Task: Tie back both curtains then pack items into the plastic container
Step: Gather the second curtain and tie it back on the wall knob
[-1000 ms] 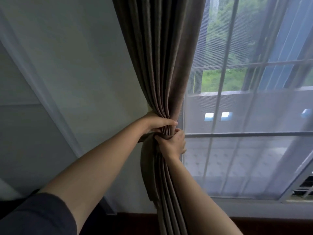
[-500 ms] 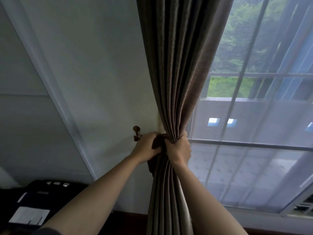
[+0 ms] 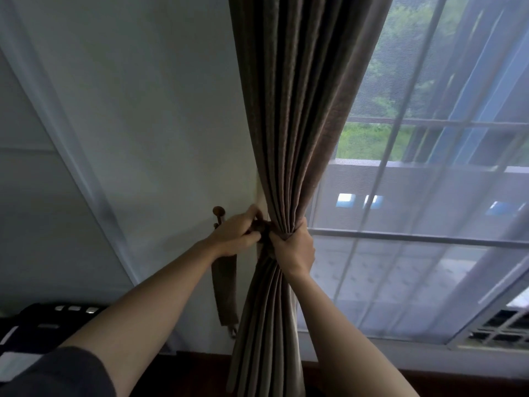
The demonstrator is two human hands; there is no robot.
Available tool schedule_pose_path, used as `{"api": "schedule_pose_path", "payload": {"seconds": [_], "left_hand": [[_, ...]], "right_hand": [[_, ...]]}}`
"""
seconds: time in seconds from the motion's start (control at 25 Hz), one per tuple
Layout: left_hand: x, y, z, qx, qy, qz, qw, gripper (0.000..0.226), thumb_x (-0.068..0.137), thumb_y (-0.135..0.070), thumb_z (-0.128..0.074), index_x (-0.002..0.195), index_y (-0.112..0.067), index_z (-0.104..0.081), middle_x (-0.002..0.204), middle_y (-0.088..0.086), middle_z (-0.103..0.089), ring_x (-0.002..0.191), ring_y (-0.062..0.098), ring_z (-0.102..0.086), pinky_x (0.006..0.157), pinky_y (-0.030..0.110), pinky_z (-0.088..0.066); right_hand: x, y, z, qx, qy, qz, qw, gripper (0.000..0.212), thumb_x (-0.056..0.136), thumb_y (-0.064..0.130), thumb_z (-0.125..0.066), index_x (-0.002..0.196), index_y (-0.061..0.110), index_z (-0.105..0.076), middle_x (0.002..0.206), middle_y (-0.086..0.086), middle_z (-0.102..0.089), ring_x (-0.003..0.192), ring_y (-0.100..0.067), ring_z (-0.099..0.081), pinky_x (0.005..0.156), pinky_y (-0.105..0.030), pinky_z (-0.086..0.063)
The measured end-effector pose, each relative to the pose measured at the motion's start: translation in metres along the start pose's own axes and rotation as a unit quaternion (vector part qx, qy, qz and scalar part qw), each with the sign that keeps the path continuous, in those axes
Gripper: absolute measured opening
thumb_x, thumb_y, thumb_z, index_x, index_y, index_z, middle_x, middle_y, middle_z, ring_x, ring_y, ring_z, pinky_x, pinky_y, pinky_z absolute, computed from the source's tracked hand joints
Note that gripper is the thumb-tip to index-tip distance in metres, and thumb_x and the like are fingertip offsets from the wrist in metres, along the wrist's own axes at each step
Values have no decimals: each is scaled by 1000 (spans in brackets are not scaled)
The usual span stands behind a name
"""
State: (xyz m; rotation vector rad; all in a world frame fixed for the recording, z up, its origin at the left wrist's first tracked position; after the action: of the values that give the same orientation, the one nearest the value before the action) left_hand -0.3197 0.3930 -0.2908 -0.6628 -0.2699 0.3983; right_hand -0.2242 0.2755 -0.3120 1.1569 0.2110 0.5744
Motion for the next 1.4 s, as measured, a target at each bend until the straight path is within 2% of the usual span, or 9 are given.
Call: {"api": "schedule_pose_path", "payload": {"seconds": [0.12, 0.28, 0.44, 0.72, 0.88, 1.0, 1.12, 1.24, 1.4], "left_hand": [[7, 1, 12, 55, -46, -28, 997, 19, 93, -8, -49, 89, -26, -51, 88, -3, -55, 88, 21, -58, 74, 27, -45], [22, -13, 9, 190, -212, -18, 959, 13, 87, -17, -60, 86, -9, -70, 90, 8, -54, 91, 26, -49, 76, 38, -41], [20, -28, -15, -32, -282, 73, 956, 11, 86, -11, -61, 78, -10, -54, 74, 6, -58, 72, 22, -58, 60, 25, -38], [14, -31, -23, -48, -267, 111, 956, 17, 88, -4, -58, 102, 0, -67, 103, 14, -62, 92, 20, -58, 75, 14, -35], [2, -37, -22, -171, -99, 66, 978, 38, 80, 4, -57, 108, -22, -58, 102, -4, -61, 100, 14, -58, 83, 22, -43], [-5, -36, -27, -176, -1, 17, 984, 54, 73, -7, -75, 109, -36, -48, 104, -22, -52, 99, -9, -53, 78, 4, -43], [3, -34, -37, -150, -79, 1, 986, 63, 61, -26, -87, 116, -25, -56, 103, -25, -56, 97, -14, -54, 80, 5, -46], [11, -33, -45, -183, -122, 30, 975, 56, 57, -35, -89, 106, -22, -66, 97, -13, -69, 91, -10, -63, 79, 12, -51], [10, -32, -47, -230, -140, 52, 962, 42, 61, -18, -88, 97, -24, -67, 90, -9, -71, 77, -15, -63, 65, 3, -46]], "right_hand": [[2, -2, 1, 5, 5, 7, 1000, 38, 75, 36, -69, 103, 23, -47, 82, 6, -56, 88, -27, -61, 69, -32, -43], [2, -6, 2, 31, 18, 29, 999, 34, 76, 36, -67, 100, 23, -46, 82, 8, -59, 84, -22, -61, 71, -35, -48], [4, -15, 12, 104, 108, 63, 987, 31, 79, 22, -69, 102, 21, -49, 89, 3, -64, 83, -11, -63, 73, -33, -54], [15, -20, 41, 117, 278, 69, 951, 45, 78, 14, -62, 122, 16, -53, 115, -3, -63, 103, -2, -59, 81, -15, -51], [24, -23, 46, 105, 308, 73, 943, 51, 71, 14, -55, 122, 16, -55, 112, -3, -66, 107, -11, -61, 87, -24, -51], [33, -25, 51, 110, 339, 47, 933, 46, 76, 4, -46, 120, 9, -58, 110, -9, -69, 107, -16, -64, 86, -25, -53], [38, -19, 50, 63, 301, 83, 948, 29, 96, 0, -39, 110, 15, -61, 115, -20, -63, 109, -34, -61, 92, -39, -53], [44, -14, 49, -7, 261, 169, 950, 41, 95, -3, -42, 105, 36, -52, 112, -10, -58, 94, -18, -65, 79, -34, -57], [49, -5, 55, 33, 318, 192, 928, 48, 93, -8, -42, 113, 36, -39, 105, 12, -55, 73, 1, -62, 65, -18, -49]]}}
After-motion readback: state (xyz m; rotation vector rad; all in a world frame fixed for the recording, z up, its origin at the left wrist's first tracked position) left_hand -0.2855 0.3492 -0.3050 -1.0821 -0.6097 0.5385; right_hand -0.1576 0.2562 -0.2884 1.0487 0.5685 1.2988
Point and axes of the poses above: each hand's wrist, its own x-axis towards the middle knuckle, its own z-axis out of the back of the hand, y = z × x, the point moved 2 cm from there along x, towards the middle knuckle
